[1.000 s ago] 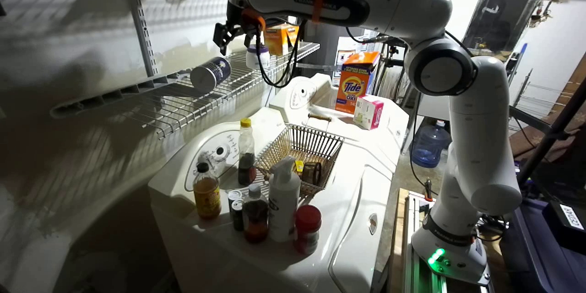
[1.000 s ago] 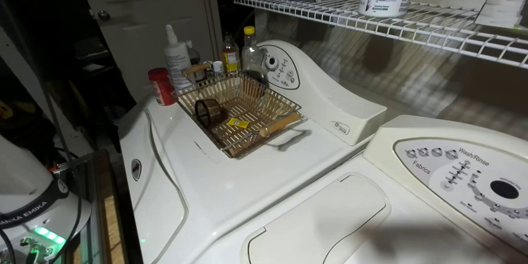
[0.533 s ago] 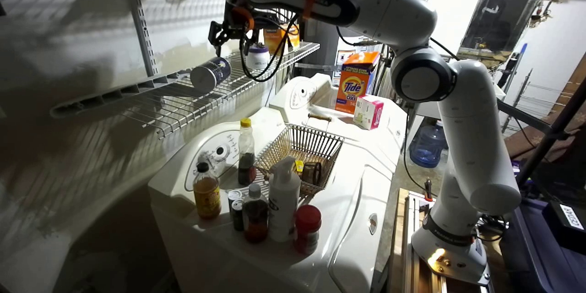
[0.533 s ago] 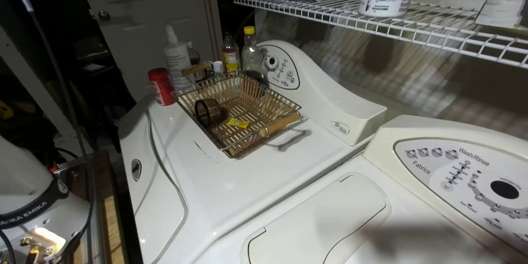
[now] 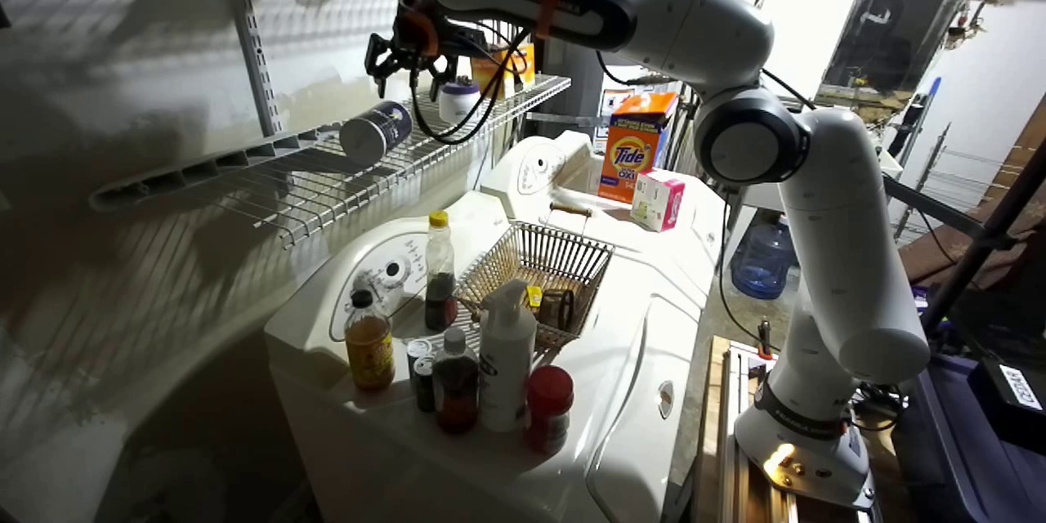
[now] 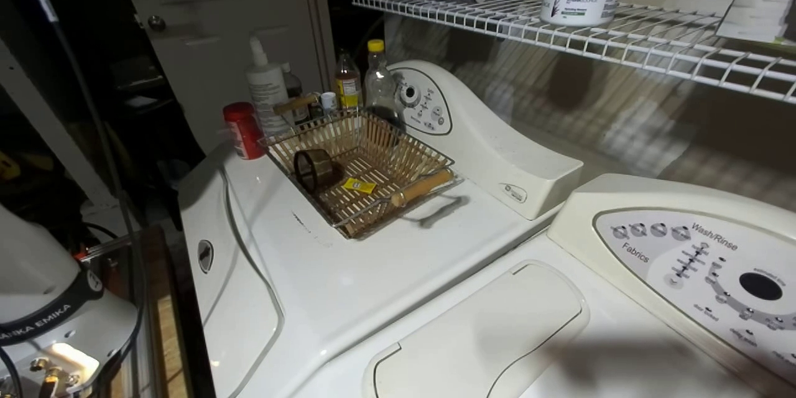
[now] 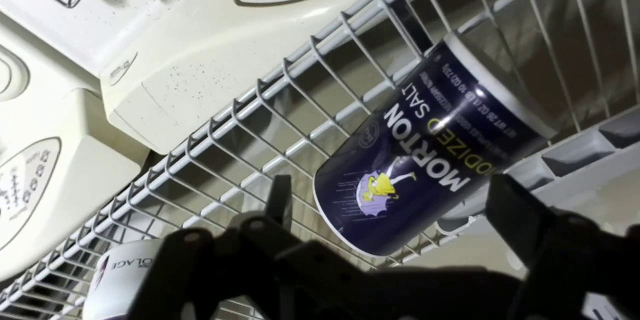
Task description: Place the dark blue and white container right-side up.
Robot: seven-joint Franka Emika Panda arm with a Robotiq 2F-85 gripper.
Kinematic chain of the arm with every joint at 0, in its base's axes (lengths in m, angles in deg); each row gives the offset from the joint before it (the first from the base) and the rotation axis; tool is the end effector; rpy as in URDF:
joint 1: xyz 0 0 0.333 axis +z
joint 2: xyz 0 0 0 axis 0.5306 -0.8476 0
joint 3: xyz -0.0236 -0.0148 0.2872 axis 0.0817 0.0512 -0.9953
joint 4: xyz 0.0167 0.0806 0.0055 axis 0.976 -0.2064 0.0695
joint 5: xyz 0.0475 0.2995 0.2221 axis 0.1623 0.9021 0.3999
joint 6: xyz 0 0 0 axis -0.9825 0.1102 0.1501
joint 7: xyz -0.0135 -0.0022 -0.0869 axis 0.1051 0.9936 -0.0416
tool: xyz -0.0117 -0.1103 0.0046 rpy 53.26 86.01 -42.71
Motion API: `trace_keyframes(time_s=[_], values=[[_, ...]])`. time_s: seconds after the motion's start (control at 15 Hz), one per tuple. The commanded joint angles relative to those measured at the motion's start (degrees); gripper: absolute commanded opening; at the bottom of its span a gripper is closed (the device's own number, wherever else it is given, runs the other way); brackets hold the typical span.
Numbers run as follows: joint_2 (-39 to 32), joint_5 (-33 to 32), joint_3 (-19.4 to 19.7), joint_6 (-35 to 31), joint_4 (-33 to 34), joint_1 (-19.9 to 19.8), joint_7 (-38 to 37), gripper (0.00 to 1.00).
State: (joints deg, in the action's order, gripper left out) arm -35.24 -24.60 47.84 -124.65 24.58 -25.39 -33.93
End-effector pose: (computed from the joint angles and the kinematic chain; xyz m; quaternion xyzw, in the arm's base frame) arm 0.6709 0.0472 0.6498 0.9130 -0.3415 0.2232 0.0059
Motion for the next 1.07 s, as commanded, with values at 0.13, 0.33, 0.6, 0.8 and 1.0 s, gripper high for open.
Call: trace_keyframes(time_s=[0.13, 0.33, 0.6, 0.8, 1.0], values=[[-1.4, 4.1, 0.0, -3.6, 0.2, -1.7, -12.1, 1.0], [-2.5, 4.7, -0.4, -7.9, 0.1, -2.7, -14.5, 1.0], [-4.2, 3.9, 0.0, -10.1, 0.7, -3.1, -16.0, 1.0], [-5.2, 3.8, 0.0, -10.4, 1.1, -3.5, -17.0, 1.0], [-6.2, 3.9, -0.1, -10.1, 1.3, -3.6, -17.8, 1.0]])
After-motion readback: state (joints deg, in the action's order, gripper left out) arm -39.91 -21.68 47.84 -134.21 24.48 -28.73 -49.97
